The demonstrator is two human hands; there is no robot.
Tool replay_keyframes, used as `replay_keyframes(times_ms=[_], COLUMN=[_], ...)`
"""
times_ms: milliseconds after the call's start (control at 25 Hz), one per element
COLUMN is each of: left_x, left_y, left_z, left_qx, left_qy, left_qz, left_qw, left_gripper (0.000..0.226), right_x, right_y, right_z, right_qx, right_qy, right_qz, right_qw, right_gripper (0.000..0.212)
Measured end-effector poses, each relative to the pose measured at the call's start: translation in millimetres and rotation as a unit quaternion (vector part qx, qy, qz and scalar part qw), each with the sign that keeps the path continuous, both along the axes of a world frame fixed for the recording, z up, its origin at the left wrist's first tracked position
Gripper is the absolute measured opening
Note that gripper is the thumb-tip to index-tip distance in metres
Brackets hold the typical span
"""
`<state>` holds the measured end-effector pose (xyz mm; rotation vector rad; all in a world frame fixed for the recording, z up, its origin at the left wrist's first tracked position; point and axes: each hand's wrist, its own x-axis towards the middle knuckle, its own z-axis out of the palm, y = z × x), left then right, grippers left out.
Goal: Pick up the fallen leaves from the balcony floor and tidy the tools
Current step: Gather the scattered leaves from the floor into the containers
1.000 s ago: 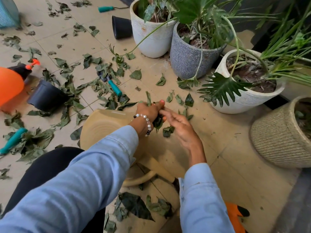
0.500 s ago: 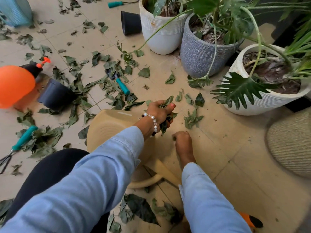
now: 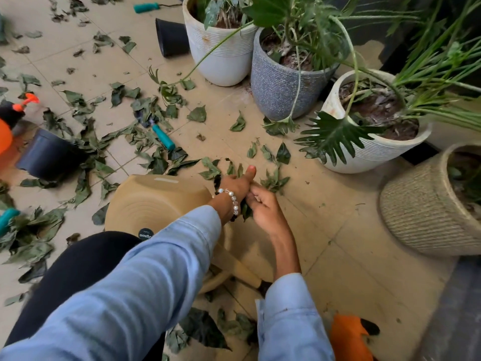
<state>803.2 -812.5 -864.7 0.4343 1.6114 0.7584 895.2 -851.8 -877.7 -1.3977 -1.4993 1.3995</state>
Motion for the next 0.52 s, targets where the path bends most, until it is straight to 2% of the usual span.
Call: replay_keyframes(times_ms=[40, 80, 120, 160, 200, 240, 280, 320, 360, 400, 440, 480, 520], left_x=[-2, -3, -3, -3, -4, -7, -9, -11, -13, -15, -17, -20, -22], left_y=[1, 1, 1, 1, 3, 4, 6, 6, 7, 7, 7, 6, 4], left_z=[-1, 0, 1, 5, 7, 9, 9, 12, 11, 12, 12, 14, 15], left_qx=[0.002, 0.012, 0.021, 0.026, 0.030, 0.039, 0.049, 0.055, 0.057, 0.054, 0.053, 0.051, 0.043], left_qy=[-0.008, -0.019, -0.026, -0.026, -0.022, -0.013, -0.003, 0.002, 0.001, -0.002, 0.000, 0.001, 0.002], left_qz=[0.014, 0.019, 0.021, 0.024, 0.030, 0.041, 0.048, 0.049, 0.049, 0.048, 0.046, 0.045, 0.042], left_qw=[1.000, 1.000, 0.999, 0.999, 0.999, 0.998, 0.998, 0.997, 0.997, 0.997, 0.997, 0.998, 0.998], left_gripper=[0.093, 0.082, 0.065, 0.049, 0.038, 0.033, 0.030, 0.028, 0.026, 0.026, 0.025, 0.023, 0.023], right_x=[7, 16, 24, 28, 29, 27, 22, 17, 12, 9, 9, 11, 18], right_y=[0, 0, -2, -2, 2, 5, 7, 8, 7, 4, -1, -8, -16], right_z=[3, 3, 0, -10, -22, -39, -53, -68, -83, -98, -108, -112, -117], right_qx=[-0.047, -0.093, -0.110, -0.123, -0.131, -0.132, -0.129, -0.111, -0.068, -0.013, 0.035, 0.075, 0.110], right_qy=[0.062, 0.147, 0.216, 0.240, 0.193, 0.063, -0.090, -0.226, -0.332, -0.413, -0.464, -0.495, -0.504], right_qz=[0.028, 0.014, -0.042, -0.125, -0.198, -0.247, -0.220, -0.124, -0.005, 0.094, 0.159, 0.181, 0.169], right_qw=[0.997, 0.985, 0.969, 0.955, 0.952, 0.958, 0.963, 0.960, 0.941, 0.906, 0.870, 0.847, 0.839], right_gripper=[0.032, 0.033, 0.032, 0.029, 0.027, 0.029, 0.037, 0.044, 0.049, 0.052, 0.053, 0.056, 0.061])
